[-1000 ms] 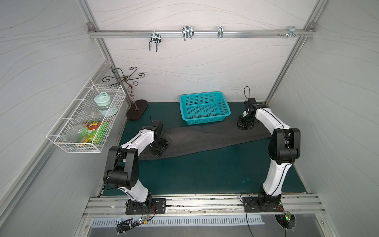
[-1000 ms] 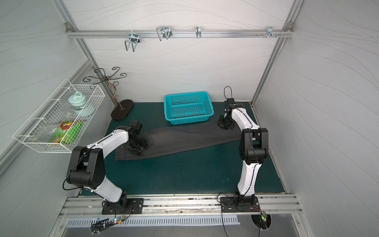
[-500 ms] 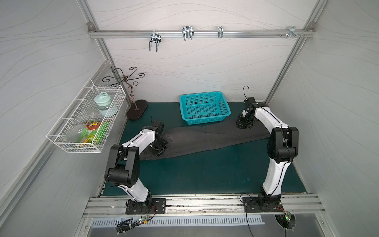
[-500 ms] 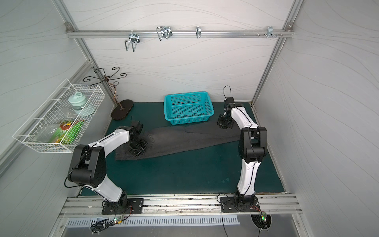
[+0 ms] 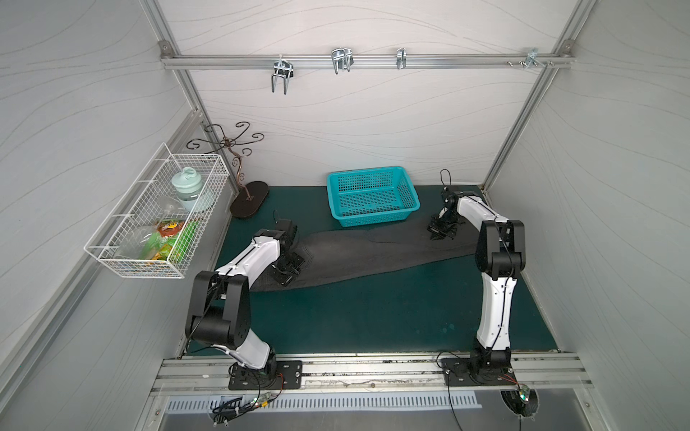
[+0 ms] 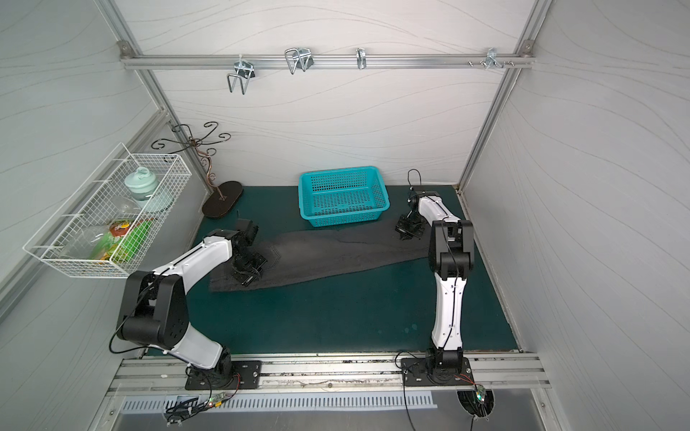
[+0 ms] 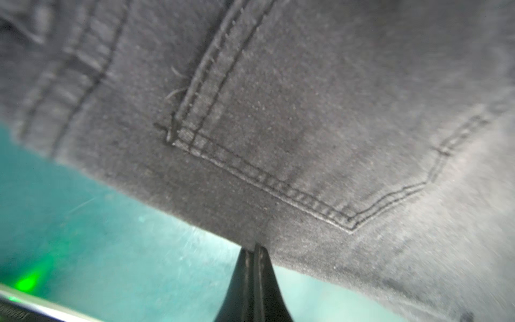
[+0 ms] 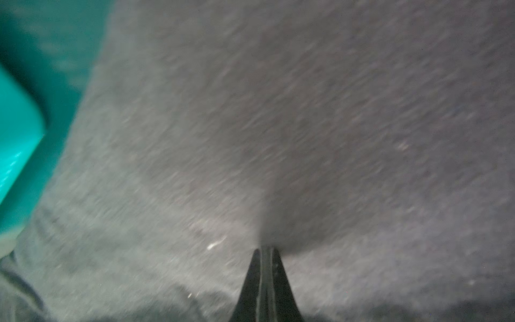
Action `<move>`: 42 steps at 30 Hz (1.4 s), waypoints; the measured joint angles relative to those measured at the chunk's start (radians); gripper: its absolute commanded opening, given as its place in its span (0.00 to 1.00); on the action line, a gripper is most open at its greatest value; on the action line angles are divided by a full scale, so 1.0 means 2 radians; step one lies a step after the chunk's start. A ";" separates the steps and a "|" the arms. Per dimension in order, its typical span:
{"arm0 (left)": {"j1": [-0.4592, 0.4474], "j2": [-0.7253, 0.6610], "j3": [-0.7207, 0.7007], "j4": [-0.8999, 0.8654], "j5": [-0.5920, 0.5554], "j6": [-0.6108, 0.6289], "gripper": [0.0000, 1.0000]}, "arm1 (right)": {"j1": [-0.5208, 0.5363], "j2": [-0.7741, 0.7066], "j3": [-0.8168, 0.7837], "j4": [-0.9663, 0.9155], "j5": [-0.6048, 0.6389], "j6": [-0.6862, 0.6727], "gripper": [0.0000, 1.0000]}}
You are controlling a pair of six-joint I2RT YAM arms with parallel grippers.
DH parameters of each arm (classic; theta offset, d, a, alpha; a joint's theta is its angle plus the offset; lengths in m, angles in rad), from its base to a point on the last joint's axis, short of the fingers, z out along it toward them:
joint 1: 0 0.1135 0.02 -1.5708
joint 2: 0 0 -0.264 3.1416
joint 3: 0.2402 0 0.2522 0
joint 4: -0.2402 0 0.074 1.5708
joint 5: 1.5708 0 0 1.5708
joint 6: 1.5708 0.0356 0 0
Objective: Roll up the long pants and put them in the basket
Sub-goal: Fold the long pant at the center of the board.
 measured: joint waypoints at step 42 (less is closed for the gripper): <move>0.023 -0.101 -0.037 -0.097 0.024 0.041 0.00 | -0.024 -0.058 -0.017 -0.039 0.043 -0.028 0.06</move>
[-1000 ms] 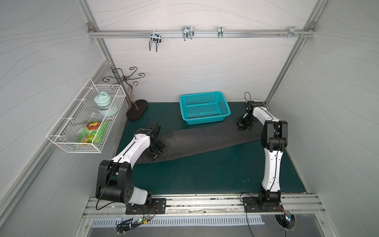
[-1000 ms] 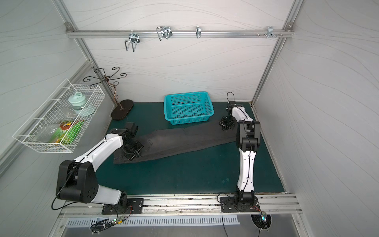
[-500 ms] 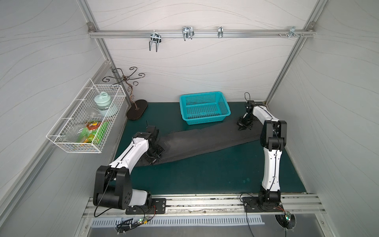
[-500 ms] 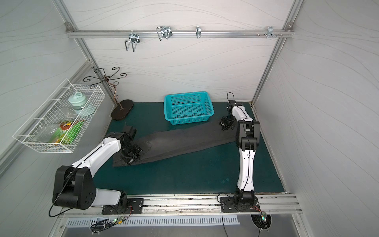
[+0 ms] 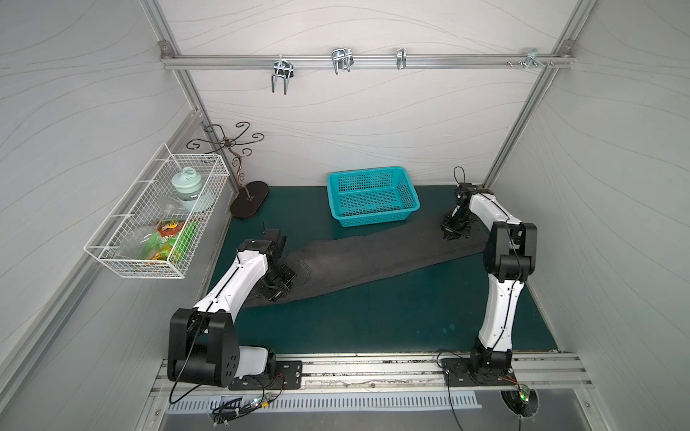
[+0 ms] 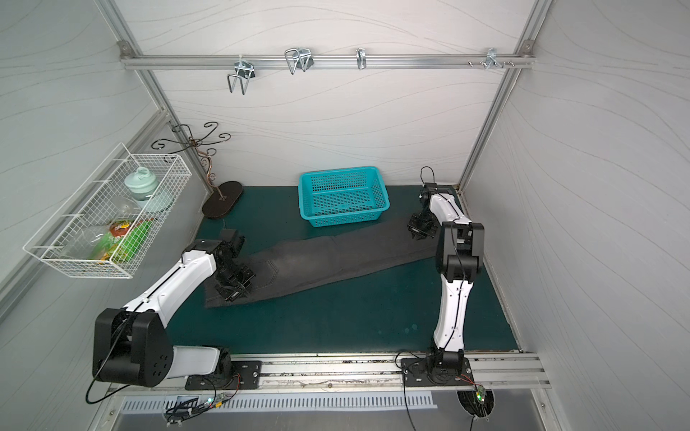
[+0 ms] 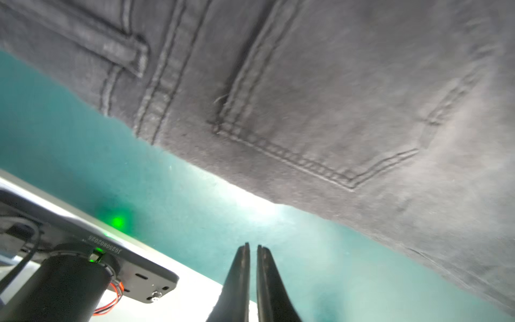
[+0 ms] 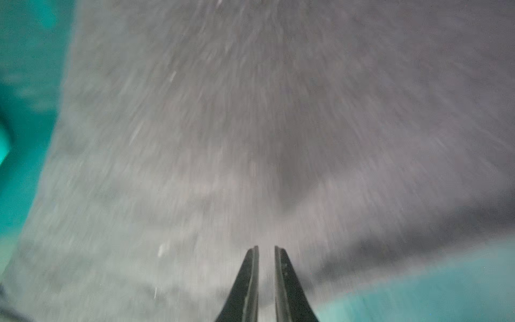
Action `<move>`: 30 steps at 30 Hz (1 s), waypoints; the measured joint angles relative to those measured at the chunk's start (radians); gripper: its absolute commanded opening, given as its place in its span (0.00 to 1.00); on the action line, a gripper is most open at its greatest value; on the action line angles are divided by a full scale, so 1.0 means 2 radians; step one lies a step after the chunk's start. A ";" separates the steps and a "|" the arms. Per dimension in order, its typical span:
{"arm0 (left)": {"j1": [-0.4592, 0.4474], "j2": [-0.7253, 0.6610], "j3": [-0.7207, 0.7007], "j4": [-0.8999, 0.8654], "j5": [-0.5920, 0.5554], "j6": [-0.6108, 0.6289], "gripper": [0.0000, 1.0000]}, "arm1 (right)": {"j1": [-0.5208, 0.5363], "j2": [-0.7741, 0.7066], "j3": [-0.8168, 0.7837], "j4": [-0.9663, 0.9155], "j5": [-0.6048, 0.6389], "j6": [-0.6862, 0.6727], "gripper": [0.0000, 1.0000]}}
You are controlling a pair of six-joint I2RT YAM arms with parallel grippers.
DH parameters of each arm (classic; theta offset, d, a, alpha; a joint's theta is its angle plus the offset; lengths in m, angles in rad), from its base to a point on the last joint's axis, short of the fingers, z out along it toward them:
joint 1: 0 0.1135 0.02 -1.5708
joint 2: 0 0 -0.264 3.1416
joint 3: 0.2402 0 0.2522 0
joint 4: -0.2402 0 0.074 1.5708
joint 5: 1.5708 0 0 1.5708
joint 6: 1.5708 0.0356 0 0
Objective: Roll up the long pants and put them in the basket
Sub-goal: Fold the long pant at the center of the board.
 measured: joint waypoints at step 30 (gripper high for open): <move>-0.051 0.245 0.106 0.129 0.068 -0.035 0.00 | 0.080 0.021 -0.059 0.038 -0.074 0.035 0.00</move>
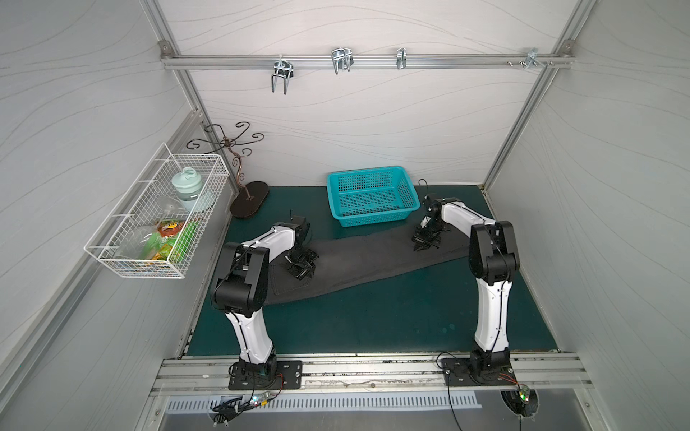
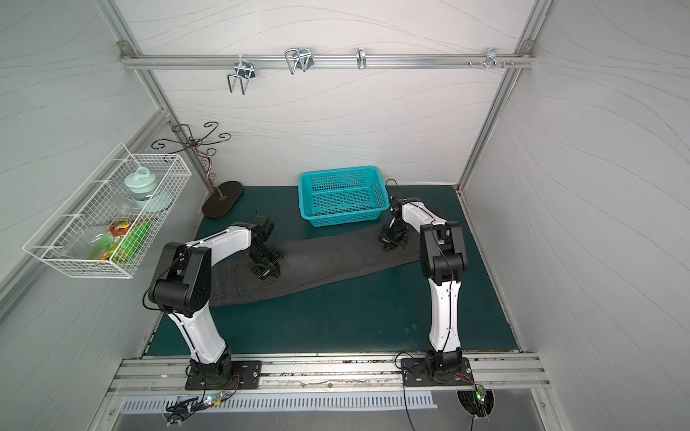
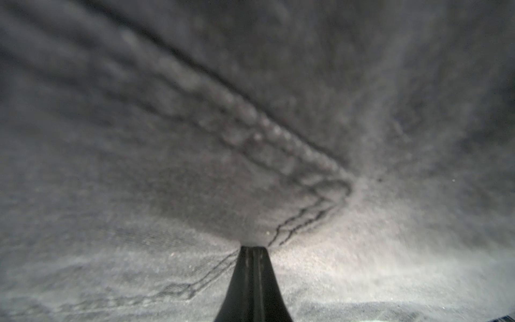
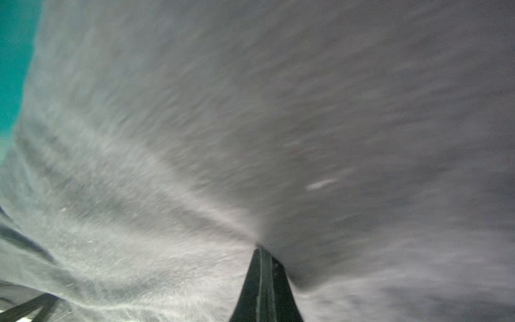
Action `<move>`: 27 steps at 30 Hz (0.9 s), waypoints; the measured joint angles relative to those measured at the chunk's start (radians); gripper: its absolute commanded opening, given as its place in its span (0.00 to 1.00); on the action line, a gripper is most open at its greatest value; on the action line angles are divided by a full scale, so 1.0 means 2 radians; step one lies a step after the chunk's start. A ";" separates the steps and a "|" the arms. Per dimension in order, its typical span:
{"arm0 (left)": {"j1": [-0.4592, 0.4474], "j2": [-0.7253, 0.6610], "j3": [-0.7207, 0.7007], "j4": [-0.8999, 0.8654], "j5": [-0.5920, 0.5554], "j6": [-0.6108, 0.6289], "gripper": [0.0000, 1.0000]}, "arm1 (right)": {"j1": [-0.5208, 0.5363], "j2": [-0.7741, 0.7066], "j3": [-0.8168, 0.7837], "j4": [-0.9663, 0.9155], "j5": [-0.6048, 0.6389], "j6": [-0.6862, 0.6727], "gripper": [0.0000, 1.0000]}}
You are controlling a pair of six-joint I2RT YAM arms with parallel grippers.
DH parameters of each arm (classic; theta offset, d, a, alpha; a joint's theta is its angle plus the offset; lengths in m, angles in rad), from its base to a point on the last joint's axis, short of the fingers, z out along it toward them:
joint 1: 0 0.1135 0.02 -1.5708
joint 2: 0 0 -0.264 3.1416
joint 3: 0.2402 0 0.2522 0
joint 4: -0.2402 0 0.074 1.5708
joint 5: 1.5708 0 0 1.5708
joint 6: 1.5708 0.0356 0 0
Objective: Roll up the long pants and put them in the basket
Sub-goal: Fold the long pant at the center of the board.
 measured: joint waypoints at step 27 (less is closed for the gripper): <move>-0.007 0.053 0.115 -0.067 -0.031 0.068 0.00 | -0.174 -0.126 -0.075 0.082 -0.063 -0.010 0.00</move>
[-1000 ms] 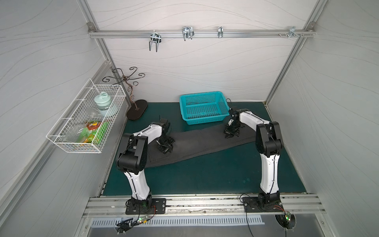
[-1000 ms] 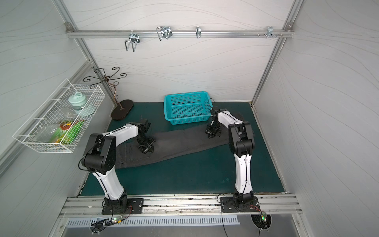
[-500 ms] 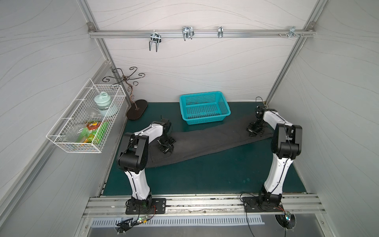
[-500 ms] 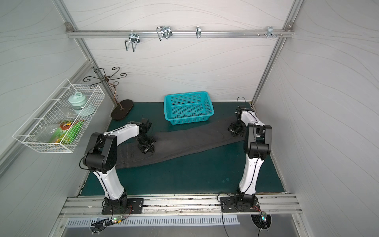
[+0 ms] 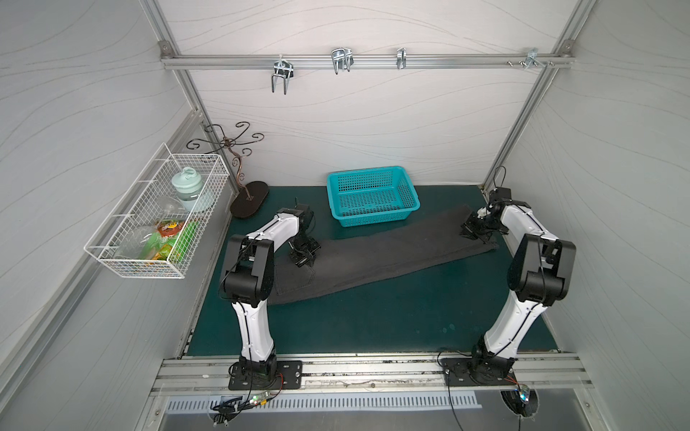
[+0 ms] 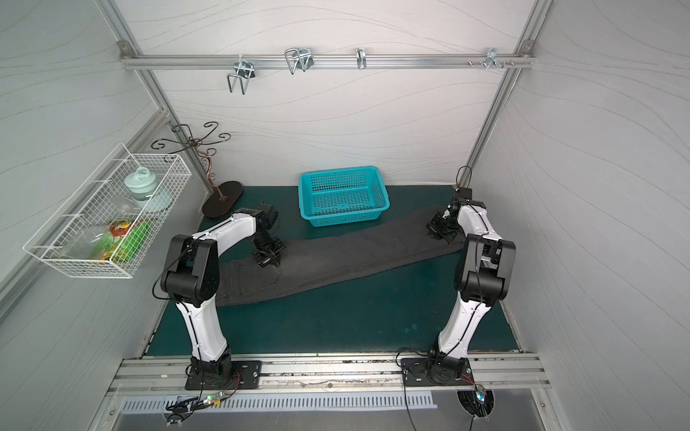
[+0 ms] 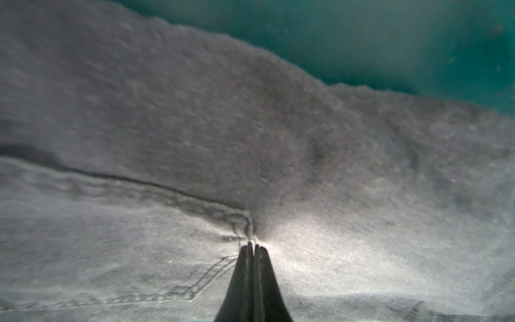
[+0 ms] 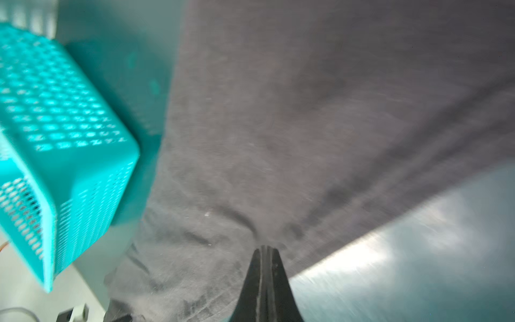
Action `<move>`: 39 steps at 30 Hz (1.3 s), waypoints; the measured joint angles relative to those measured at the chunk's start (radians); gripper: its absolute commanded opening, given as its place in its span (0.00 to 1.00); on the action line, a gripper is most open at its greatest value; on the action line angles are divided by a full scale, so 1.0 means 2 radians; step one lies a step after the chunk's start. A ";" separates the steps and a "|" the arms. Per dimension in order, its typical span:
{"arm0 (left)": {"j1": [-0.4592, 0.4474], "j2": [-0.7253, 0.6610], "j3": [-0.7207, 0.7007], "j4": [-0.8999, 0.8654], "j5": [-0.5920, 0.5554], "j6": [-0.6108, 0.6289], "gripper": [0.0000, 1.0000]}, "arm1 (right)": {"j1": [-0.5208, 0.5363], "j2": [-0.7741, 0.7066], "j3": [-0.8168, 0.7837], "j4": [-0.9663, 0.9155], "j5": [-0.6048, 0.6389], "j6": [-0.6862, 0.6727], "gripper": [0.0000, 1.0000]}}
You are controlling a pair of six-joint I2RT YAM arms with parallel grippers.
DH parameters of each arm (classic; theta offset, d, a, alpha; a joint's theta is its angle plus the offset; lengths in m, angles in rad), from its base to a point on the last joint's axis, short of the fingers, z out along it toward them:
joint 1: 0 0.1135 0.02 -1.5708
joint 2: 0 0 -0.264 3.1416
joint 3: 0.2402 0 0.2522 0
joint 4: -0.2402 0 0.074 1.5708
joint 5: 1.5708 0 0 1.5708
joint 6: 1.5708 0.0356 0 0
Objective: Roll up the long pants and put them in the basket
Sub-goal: Fold the long pant at the center of the board.
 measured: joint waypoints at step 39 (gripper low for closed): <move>0.066 0.046 0.083 -0.080 -0.048 0.125 0.00 | -0.046 0.052 -0.015 -0.064 0.130 0.017 0.46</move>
